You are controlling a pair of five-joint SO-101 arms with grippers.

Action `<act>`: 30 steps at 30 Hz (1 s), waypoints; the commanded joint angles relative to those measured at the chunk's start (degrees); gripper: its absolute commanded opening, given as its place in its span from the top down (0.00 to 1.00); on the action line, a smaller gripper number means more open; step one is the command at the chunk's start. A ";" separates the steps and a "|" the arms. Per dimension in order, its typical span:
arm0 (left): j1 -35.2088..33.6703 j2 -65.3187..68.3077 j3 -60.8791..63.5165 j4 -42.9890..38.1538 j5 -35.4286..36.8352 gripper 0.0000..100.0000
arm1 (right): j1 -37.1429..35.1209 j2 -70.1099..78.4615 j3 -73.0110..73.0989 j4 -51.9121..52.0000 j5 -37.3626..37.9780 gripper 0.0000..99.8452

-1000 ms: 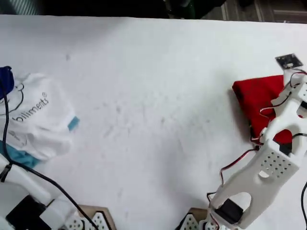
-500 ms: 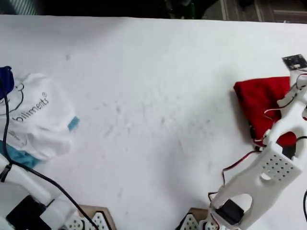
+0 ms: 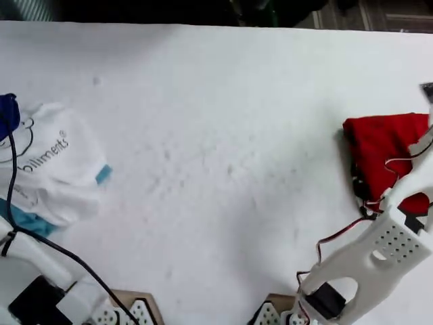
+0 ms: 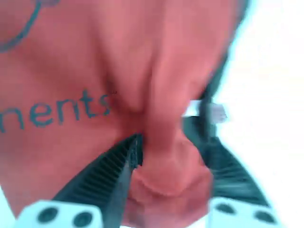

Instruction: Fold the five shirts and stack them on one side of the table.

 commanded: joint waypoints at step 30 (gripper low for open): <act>0.40 -1.89 -0.09 -0.97 -0.18 0.85 | -5.32 5.67 -20.84 4.62 -2.81 0.98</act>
